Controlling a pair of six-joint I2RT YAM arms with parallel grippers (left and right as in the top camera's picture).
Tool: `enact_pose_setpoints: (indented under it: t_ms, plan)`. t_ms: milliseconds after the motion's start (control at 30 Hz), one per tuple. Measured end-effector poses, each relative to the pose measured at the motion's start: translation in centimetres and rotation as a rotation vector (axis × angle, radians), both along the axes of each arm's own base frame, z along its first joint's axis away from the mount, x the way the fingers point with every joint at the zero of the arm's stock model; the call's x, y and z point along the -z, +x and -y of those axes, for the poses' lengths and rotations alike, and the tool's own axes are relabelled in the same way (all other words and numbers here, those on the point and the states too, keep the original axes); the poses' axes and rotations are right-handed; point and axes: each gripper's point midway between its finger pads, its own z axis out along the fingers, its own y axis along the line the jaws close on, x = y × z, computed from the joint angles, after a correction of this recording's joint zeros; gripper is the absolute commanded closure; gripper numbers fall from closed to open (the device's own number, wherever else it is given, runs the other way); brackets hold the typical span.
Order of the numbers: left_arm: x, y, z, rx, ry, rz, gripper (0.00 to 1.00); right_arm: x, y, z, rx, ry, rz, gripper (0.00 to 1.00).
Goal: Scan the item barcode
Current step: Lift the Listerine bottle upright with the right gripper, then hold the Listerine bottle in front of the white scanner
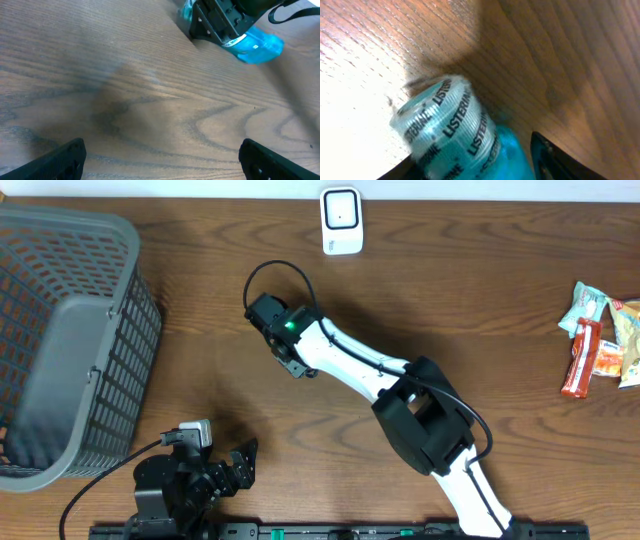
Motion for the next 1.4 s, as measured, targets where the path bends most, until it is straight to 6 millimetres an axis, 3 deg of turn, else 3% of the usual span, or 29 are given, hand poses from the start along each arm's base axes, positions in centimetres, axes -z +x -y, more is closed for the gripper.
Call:
enact_pose_setpoints:
  t_ms: [100, 233, 433, 667, 967, 1200, 1400]
  plan:
    - [0.0, 0.0, 0.0, 0.0, 0.0, 0.0, 0.02, 0.1, 0.0, 0.1, 0.009, 0.04, -0.042, 0.46]
    - [0.0, 0.0, 0.0, 0.0, 0.0, 0.0, 0.02, 0.4, -0.2, 0.2, 0.018, 0.095, -0.109, 0.57]
    - [0.0, 0.0, 0.0, 0.0, 0.0, 0.0, 0.02, 0.3, -0.1, 1.0, 0.05, 0.136, -0.171, 0.8]
    - [0.0, 0.0, 0.0, 0.0, 0.0, 0.0, 0.02, -0.2, 1.2, 3.0, 0.278, 0.192, -0.195, 0.98]
    - [0.0, 0.0, 0.0, 0.0, 0.0, 0.0, 0.02, -0.3, 1.7, 8.1, 0.925, 0.204, -0.301, 0.99]
    - [0.0, 0.0, 0.0, 0.0, 0.0, 0.0, 0.02, -1.0, -2.3, 12.1, 1.672, 0.059, -0.342, 0.99]
    - [0.0, 0.0, 0.0, 0.0, 0.0, 0.0, 0.02, -1.7, -3.9, 13.2, 2.15, -0.017, -0.322, 0.99]
